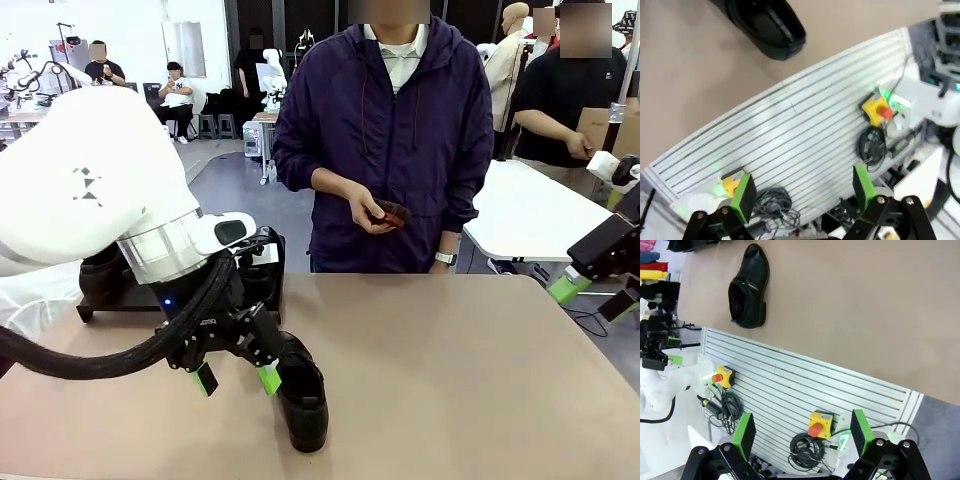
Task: Organize the shoes by placing them on the stand.
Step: Place the Shoe from the middle of the table onto the Shoes Stand.
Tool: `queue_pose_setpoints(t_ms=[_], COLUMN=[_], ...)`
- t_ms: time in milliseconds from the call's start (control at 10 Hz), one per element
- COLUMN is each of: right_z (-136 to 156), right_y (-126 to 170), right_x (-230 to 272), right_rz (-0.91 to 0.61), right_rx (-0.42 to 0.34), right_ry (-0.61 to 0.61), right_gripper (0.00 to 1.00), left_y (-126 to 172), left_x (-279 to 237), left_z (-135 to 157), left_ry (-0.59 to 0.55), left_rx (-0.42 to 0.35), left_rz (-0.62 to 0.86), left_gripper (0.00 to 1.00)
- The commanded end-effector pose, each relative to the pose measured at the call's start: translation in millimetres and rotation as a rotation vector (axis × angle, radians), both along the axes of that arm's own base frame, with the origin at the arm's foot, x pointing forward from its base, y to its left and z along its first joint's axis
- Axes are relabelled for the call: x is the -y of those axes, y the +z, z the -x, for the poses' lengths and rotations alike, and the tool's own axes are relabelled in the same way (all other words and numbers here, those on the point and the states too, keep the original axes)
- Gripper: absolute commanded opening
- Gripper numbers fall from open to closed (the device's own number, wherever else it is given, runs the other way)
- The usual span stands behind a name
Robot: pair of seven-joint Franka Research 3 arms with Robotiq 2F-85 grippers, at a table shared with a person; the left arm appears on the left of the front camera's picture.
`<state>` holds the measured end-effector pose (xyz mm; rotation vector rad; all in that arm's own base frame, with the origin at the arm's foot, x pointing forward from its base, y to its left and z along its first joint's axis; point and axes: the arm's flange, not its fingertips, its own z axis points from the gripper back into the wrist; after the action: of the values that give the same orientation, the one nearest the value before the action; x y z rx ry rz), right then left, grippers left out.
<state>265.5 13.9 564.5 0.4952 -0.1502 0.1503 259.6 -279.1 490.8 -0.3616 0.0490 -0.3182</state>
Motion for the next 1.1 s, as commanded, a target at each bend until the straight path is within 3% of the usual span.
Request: queue_pose_setpoints(t_ms=[0, 200, 400, 500, 800, 1000], right_z=[-2, -2, -2, -2, -2, -2], right_y=[2, 2, 2, 2, 2, 2], right_x=[1, 1, 1, 1, 1, 1], right_rz=[-0.022, -0.022, -0.022, -0.022, -0.022, -0.022], right_rx=[0.008, 0.008, 0.008, 0.008, 0.008, 0.008], right_ry=[0.024, 0.024, 0.024, 0.024, 0.024, 0.024], right_gripper=[1.0, 1.0, 1.0, 1.0, 1.0, 1.0], left_y=[-22, -36, -50, -61, -92, -109], left_x=[33, 49, 56, 59, 63, 64], left_z=[-8, -31, -42, -47, -63, -75], left_ry=[0.268, 0.5, 0.584, 0.6, 0.595, 0.578], left_rx=[0.011, 0.036, 0.041, 0.041, 0.149, 0.162], left_rz=[-0.139, -0.193, -0.245, -0.267, -0.233, -0.26], left_gripper=[1.0, 1.0, 1.0, 1.0, 1.0, 1.0])
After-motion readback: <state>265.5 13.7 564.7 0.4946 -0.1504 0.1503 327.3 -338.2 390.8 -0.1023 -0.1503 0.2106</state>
